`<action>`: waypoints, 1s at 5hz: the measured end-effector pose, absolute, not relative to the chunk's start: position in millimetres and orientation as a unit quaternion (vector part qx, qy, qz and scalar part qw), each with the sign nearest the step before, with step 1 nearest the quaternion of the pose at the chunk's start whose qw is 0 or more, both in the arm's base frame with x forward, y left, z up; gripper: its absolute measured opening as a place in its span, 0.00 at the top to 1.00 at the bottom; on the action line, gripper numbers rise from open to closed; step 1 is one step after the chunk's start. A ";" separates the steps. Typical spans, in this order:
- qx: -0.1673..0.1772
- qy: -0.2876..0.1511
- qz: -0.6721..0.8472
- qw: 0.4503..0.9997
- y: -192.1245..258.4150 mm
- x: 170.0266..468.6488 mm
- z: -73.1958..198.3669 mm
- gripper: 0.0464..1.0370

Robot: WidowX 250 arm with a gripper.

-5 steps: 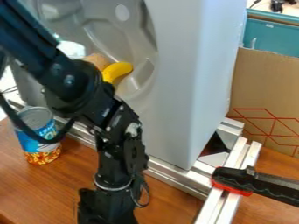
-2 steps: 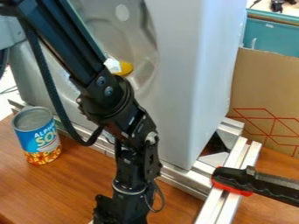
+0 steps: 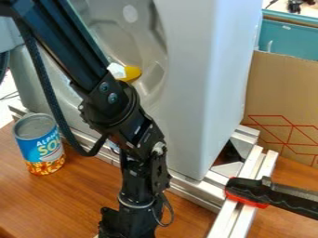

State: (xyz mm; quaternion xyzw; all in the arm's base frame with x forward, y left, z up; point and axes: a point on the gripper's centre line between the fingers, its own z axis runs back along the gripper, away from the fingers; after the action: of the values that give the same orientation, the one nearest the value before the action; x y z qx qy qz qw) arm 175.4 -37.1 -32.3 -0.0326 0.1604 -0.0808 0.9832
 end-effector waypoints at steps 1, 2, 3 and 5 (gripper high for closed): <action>-0.043 0.135 -0.083 0.986 -9.2 179.0 -30.9 0.04; -0.032 0.104 -0.089 0.990 23.7 187.9 -32.1 0.04; -0.020 0.100 -0.079 0.992 47.9 191.9 -32.7 0.04; 0.014 0.116 -0.046 0.992 77.3 159.8 -24.3 0.04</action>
State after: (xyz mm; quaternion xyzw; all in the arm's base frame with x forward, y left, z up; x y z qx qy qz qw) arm 159.8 77.3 -24.3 0.0141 0.1164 -0.0458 0.9920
